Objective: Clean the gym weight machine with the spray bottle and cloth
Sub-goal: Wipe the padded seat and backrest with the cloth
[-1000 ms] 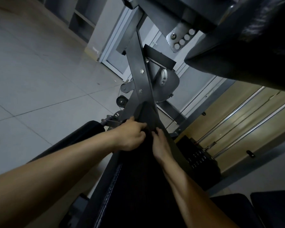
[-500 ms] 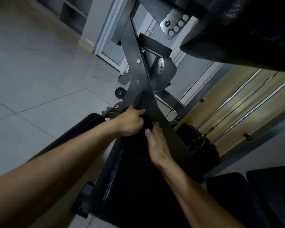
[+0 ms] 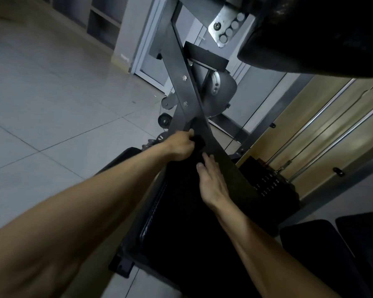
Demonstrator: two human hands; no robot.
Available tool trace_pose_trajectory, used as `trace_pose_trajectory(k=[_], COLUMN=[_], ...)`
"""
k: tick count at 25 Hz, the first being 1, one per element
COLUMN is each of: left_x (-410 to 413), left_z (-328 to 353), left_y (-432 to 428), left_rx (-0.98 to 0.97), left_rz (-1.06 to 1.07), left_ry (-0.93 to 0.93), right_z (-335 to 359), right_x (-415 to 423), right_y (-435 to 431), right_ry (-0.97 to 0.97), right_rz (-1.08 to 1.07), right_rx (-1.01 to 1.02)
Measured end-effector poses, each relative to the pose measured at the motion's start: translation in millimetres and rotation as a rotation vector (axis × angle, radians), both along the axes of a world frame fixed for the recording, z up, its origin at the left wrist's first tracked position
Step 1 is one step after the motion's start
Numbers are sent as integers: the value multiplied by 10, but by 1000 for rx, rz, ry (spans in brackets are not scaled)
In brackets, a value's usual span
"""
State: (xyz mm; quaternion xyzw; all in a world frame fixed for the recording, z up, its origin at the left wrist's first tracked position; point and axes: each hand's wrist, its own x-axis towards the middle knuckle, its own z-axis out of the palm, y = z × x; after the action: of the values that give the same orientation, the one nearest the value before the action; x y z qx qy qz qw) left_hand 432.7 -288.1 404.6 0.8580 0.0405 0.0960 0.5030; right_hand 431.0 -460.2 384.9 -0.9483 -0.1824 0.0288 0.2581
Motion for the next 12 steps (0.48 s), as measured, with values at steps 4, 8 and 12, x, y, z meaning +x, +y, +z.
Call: trace_pose_trajectory(k=[4,8,12], left_x=[-854,-2009,-1596], left_z=[-193,-346,-296], left_y=[-71,-169,-147], left_rx=[-16,-42,-35], left_rz=[-24,-108,-14], left_ry=[-102,-234,-181], right_z=[-17,26,56], right_x=[6,-121,-679], right_y=[-2,43,-130], right_ry=[-25,-34,7], right_rz=[6,-50,16], right_rx=[-11,24,-64])
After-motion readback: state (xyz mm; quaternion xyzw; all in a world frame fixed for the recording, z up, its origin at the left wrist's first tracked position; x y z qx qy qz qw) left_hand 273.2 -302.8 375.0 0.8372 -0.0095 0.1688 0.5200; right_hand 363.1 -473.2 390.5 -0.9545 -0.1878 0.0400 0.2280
